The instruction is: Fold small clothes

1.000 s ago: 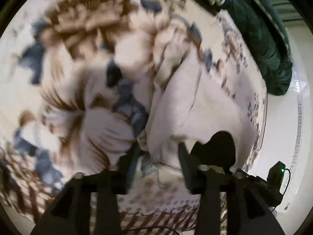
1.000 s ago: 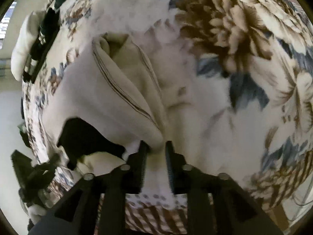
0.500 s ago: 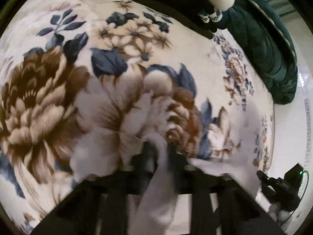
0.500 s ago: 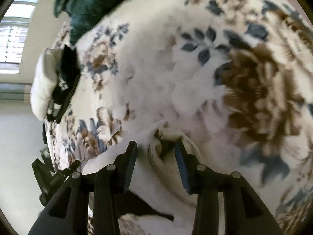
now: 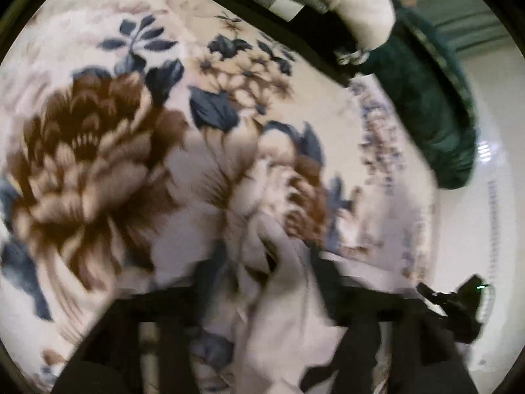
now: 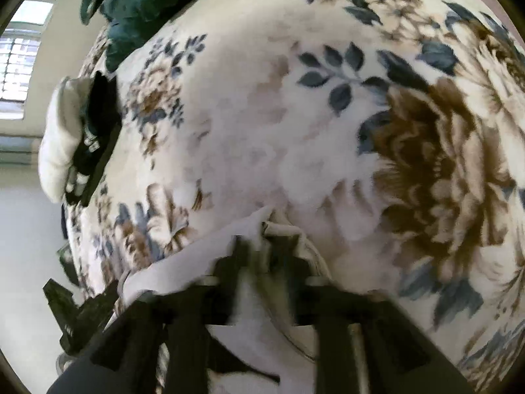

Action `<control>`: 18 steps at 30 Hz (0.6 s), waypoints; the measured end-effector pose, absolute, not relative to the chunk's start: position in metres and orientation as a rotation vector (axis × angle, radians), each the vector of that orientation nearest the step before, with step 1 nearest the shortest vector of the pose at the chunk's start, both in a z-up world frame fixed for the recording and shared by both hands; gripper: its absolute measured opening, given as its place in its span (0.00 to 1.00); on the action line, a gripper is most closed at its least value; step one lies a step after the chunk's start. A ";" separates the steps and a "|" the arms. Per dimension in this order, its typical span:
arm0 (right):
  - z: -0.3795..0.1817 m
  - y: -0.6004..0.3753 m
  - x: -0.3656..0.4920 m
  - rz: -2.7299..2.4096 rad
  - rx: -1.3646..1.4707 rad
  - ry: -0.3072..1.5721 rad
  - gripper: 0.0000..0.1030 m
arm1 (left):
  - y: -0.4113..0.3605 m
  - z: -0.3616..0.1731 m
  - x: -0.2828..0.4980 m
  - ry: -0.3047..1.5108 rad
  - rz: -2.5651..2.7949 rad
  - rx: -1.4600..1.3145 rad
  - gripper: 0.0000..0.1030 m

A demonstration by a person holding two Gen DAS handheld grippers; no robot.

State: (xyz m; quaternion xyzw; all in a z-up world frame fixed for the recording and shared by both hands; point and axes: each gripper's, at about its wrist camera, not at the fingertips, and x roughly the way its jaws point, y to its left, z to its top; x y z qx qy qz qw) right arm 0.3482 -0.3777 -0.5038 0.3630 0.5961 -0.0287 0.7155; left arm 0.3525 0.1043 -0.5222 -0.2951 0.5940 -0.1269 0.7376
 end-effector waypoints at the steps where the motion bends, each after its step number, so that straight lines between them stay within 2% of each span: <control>1: -0.501 -0.381 0.343 -0.044 0.802 1.307 0.61 | 0.106 -0.524 0.348 1.297 -0.300 -0.681 0.68; 4: -0.511 -0.390 0.329 0.052 0.808 1.334 0.74 | 0.104 -0.554 0.332 1.352 -0.364 -0.799 0.68; 8: -0.553 -0.392 0.318 0.195 0.903 1.396 0.86 | 0.096 -0.572 0.325 1.357 -0.427 -0.853 0.68; 12: -0.579 -0.380 0.322 0.317 0.961 1.413 0.94 | 0.087 -0.574 0.329 1.353 -0.444 -0.859 0.71; 16: -0.586 -0.370 0.331 0.360 0.965 1.411 0.94 | 0.077 -0.565 0.329 1.341 -0.450 -0.820 0.67; 17: -0.585 -0.368 0.332 0.362 0.969 1.406 0.92 | 0.073 -0.562 0.329 1.330 -0.459 -0.810 0.46; 18: -0.583 -0.367 0.333 0.380 0.978 1.394 0.75 | 0.067 -0.560 0.328 1.326 -0.469 -0.795 0.31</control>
